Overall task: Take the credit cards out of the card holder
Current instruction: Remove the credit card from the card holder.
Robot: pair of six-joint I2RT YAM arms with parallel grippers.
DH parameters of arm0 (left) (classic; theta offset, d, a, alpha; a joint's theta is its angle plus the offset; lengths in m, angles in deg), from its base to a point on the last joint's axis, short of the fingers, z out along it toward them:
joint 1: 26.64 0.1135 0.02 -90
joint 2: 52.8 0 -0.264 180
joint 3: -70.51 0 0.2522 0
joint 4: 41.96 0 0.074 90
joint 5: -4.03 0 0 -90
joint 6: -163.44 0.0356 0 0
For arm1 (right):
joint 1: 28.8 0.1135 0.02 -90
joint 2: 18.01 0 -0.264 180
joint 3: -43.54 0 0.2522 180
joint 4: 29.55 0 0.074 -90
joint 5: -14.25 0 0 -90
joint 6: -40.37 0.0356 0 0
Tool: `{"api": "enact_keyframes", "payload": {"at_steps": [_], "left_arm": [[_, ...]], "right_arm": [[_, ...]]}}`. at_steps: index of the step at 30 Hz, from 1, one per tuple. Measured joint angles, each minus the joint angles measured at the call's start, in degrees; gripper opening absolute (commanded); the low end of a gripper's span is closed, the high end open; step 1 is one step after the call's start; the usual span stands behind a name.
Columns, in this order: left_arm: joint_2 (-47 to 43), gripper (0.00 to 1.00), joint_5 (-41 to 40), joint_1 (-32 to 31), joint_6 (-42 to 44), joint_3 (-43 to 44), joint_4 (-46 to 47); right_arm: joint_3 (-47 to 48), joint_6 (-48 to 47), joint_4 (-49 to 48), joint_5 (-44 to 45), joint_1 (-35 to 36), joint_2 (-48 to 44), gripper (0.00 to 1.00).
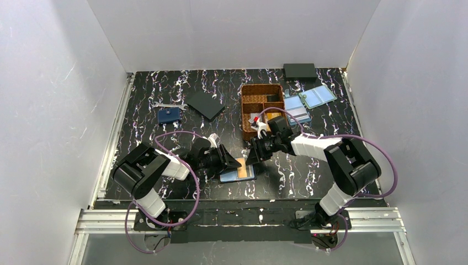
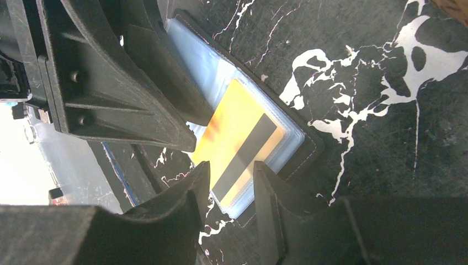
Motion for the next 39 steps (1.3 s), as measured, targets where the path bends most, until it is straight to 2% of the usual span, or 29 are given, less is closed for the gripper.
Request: {"api": "enact_keyframes", "payload": {"at_steps": [12, 19, 24, 30, 34, 39], "left_arm": [[0.13, 0.37, 0.07, 0.0, -0.22, -0.02, 0.37], [0.22, 0.37, 0.13, 0.09, -0.81, -0.5, 1.29], [0.81, 0.37, 0.28, 0.33, -2.54, -1.31, 3.56], [1.18, 0.29, 0.2, 0.37, -5.05, -2.73, 6.27], [1.84, 0.18, 0.17, 0.37, -6.4, -3.61, 7.98], [2.03, 0.2, 0.22, 0.39, -7.85, -4.81, 10.4]], "right_arm": [[0.02, 1.86, -0.92, -3.02, -1.09, 3.26, 0.4], [0.44, 2.99, -1.49, -4.31, -1.88, 4.85, 0.25], [0.44, 3.13, -1.6, -4.22, -2.12, 5.31, 0.23], [0.83, 2.91, -1.4, -4.09, -2.12, 5.79, 0.23], [1.22, 2.71, -0.74, -3.65, -2.03, 6.01, 0.23], [2.27, 2.27, 0.57, -2.99, -1.81, 6.47, 0.24]]}}
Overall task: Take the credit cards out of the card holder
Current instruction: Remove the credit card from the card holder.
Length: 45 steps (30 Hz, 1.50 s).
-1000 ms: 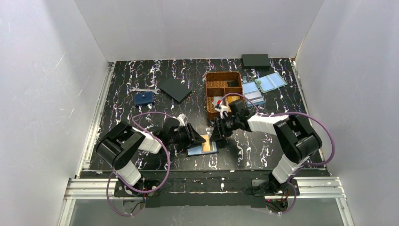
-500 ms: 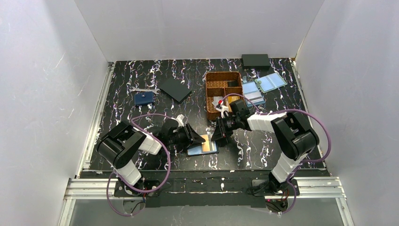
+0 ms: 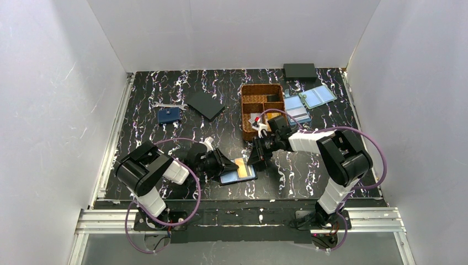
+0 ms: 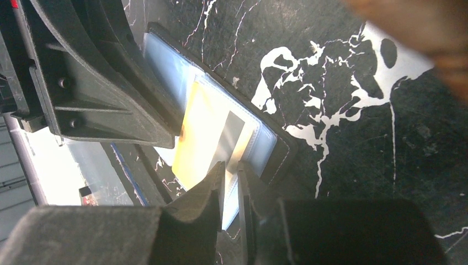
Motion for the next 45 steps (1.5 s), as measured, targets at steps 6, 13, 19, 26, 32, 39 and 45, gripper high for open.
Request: {"api": "enact_keyframes", "payload": {"at_steps": [6, 13, 19, 26, 32, 39, 45], "left_arm": [[0.31, 0.23, 0.26, -0.02, -0.46, -0.5, 2.14], [3.78, 0.0, 0.83, 0.28, -0.96, -0.5, 4.07], [4.46, 0.0, 0.83, 0.42, -0.17, -0.76, 5.07], [1.29, 0.0, -0.2, 0.33, 4.04, -3.56, 6.75], [-2.95, 0.0, -0.26, 0.33, 8.17, -4.66, 6.8], [-6.1, 0.21, -0.28, 0.33, 10.25, -4.81, 6.93], [-4.9, 0.42, -0.7, 0.33, 8.72, -5.64, 6.21]], "right_arm": [[0.0, -0.61, -0.02, -0.46, 0.0, 0.0, 0.23], [0.04, -1.05, -0.07, -0.44, 0.02, 0.0, 0.23], [0.33, -1.86, 0.35, -0.44, 0.02, 0.0, 0.29], [2.32, -7.43, 4.2, -2.32, 1.75, -1.7, 0.67], [2.19, -12.5, 5.05, -8.63, 0.48, -6.47, 0.74], [2.21, -15.74, 6.27, -12.41, -1.18, -4.22, 0.68], [2.12, -13.84, 6.58, -11.47, -1.14, -1.01, 0.58]]}}
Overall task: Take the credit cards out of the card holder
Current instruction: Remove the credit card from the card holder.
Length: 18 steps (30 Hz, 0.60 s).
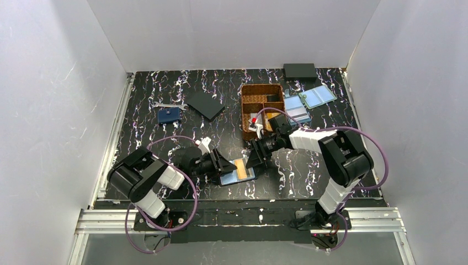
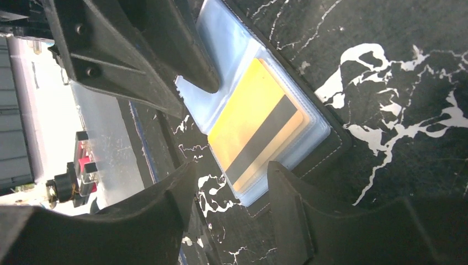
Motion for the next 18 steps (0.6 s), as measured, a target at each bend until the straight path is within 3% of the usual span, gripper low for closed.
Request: {"api": "enact_keyframes", "payload": {"at_steps": [7, 15, 18], "left_arm": [[2.95, 0.5, 0.61, -0.09, -1.73, 1.09, 0.83], [6.78, 0.49, 2.43, -0.09, -3.74, 3.08, 3.23], [7.65, 0.4, 2.75, -0.04, -4.31, 3.28, 4.0]], "right_arm": [[0.0, 2.49, -0.42, 0.59, 0.0, 1.79, 0.54], [0.0, 4.02, -1.77, 0.39, -0.09, 3.96, 0.2], [0.02, 3.72, -2.69, 0.46, -0.04, 4.42, 0.17]]}}
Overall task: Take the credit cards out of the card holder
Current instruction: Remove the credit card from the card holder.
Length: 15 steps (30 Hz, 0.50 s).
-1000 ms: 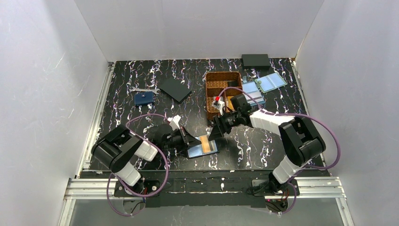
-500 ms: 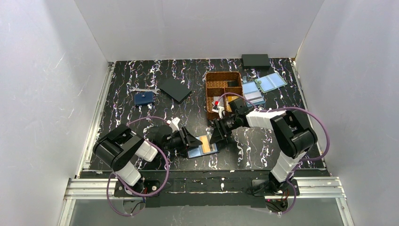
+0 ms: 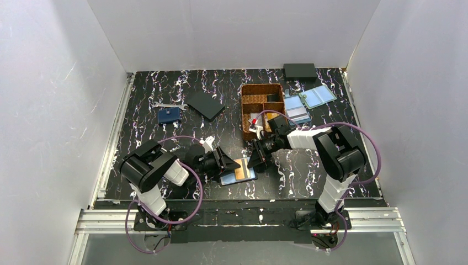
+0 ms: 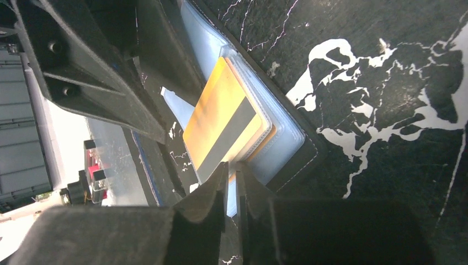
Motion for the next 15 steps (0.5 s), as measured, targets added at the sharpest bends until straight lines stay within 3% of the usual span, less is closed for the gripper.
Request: {"api": "enact_keyframes", "payload": {"at_steps": [3, 6, 9, 15], "left_arm": [[0.57, 0.25, -0.07, 0.02, -0.11, 0.0, -0.17], [1.36, 0.0, -0.2, 0.09, -0.13, -0.04, -0.79], [2.49, 0.0, -0.17, 0.13, -0.57, -0.04, -0.52], [3.56, 0.0, -0.2, 0.11, -1.14, -0.92, 2.64]], "right_arm": [[0.0, -0.24, -0.11, 0.28, 0.0, 0.04, 0.17], [0.2, -0.37, 0.22, 0.7, 0.0, 0.04, 0.18], [0.76, -0.37, 1.49, 1.42, 0.0, 0.04, 0.21], [1.57, -0.92, 3.23, 0.83, 0.07, 0.04, 0.41]]}}
